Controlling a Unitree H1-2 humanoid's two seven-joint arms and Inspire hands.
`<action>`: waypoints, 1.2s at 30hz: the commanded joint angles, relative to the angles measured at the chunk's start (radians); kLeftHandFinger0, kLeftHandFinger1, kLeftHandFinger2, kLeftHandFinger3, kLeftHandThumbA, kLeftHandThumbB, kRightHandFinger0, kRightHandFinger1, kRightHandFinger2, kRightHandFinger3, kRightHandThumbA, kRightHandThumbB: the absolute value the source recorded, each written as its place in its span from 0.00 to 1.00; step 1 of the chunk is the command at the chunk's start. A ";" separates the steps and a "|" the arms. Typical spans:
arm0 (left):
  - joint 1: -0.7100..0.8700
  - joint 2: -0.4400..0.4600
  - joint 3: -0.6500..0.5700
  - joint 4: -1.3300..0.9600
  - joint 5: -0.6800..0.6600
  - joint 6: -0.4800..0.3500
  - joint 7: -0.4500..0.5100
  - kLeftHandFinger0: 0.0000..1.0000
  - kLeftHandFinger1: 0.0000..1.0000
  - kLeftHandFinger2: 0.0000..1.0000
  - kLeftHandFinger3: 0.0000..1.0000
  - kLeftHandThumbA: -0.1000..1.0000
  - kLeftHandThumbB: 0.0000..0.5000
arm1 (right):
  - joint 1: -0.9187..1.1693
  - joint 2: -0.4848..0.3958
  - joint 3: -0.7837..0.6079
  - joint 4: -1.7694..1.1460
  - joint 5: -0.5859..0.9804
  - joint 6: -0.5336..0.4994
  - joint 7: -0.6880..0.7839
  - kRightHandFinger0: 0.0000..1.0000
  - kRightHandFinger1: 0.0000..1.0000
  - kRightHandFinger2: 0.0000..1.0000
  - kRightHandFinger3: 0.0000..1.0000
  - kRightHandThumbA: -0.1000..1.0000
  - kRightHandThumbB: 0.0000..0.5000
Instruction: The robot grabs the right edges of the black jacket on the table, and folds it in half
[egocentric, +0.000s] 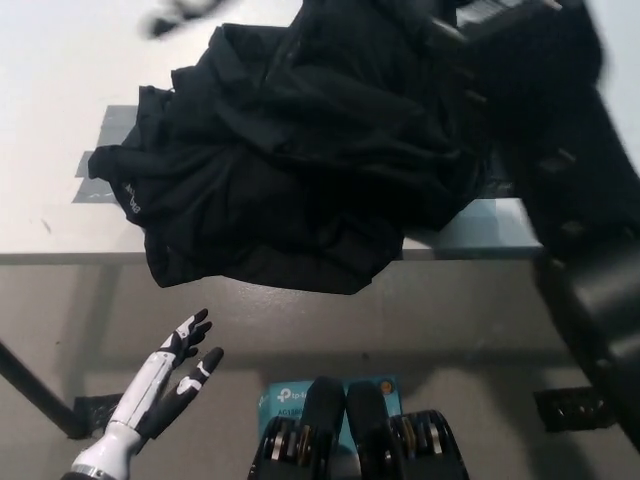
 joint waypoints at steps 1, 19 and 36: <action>0.015 0.031 0.047 0.003 -0.099 -0.068 -0.037 1.00 1.00 1.00 1.00 0.92 0.34 | 0.420 -0.526 -0.466 -0.933 0.609 0.134 -0.255 1.00 1.00 1.00 1.00 1.00 0.76; -0.095 0.029 0.066 0.047 -0.103 -0.058 -0.017 1.00 1.00 1.00 1.00 0.99 0.38 | 0.845 -0.331 -0.752 -1.047 0.813 0.120 -0.277 1.00 1.00 1.00 1.00 1.00 0.89; -0.059 0.031 0.074 0.016 -0.102 -0.067 -0.026 1.00 1.00 1.00 1.00 1.00 0.38 | 1.158 0.043 -0.560 -0.578 0.529 -0.101 -0.268 1.00 1.00 1.00 1.00 1.00 0.52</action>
